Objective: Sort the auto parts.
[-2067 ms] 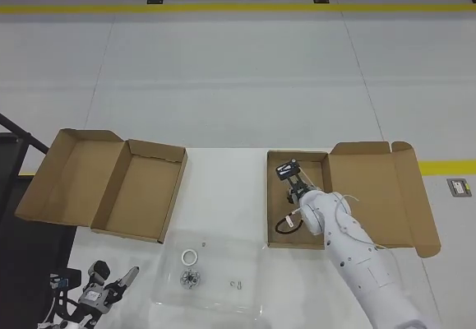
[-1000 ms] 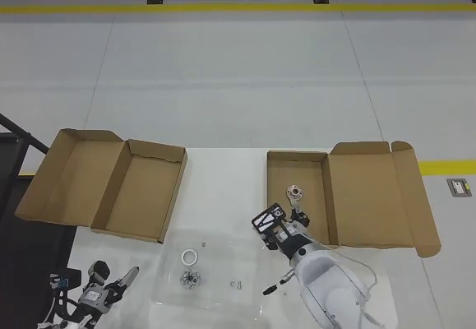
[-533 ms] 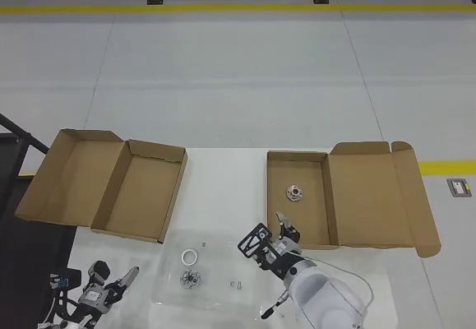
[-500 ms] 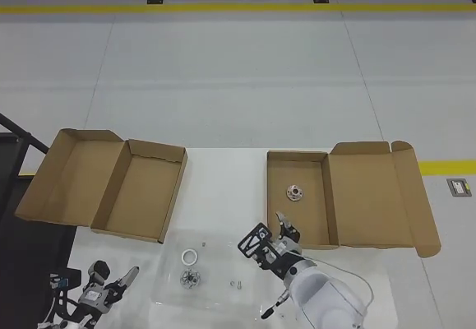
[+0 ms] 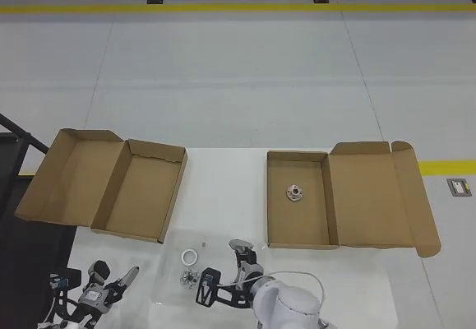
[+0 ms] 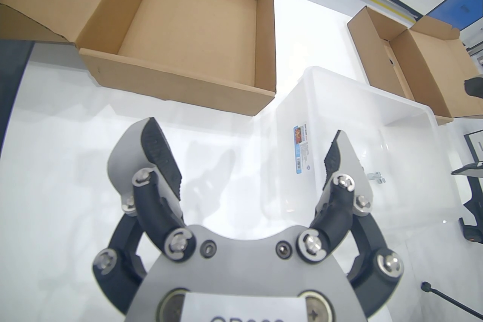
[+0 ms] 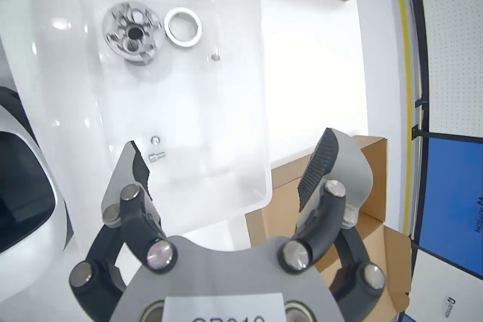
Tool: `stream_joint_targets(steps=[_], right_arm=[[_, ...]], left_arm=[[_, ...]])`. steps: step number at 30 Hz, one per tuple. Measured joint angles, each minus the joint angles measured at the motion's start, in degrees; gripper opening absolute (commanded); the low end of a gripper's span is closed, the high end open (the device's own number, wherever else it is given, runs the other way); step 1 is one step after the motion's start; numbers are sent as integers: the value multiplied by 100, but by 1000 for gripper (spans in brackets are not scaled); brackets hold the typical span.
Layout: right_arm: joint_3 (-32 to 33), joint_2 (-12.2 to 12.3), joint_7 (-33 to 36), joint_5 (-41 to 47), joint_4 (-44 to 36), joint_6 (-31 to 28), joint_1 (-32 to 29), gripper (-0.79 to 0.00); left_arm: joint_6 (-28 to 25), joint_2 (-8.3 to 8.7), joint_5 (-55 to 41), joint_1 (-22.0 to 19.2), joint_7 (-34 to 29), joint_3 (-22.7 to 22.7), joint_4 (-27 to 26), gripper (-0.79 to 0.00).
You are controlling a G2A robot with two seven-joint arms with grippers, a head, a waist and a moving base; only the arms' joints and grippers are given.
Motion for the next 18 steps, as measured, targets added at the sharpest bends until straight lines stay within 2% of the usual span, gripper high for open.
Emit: stream_joint_targets(steps=[7,9,15,18], right_arm=[[-36,6,-176,13,37,-61,-29,0],[-112,9,-364,-11,170,-274,-1,-200],[-298,-58,-290,204,611,-756,227,-228],[-296,-102,-169,417,819,-796,335,-305]], left_arm=[[0,0,0,0,0,0,0,0],[0,0,0,0,0,0,0,0],[0,0,0,0,0,0,0,0],[0,0,0,0,0,0,0,0]])
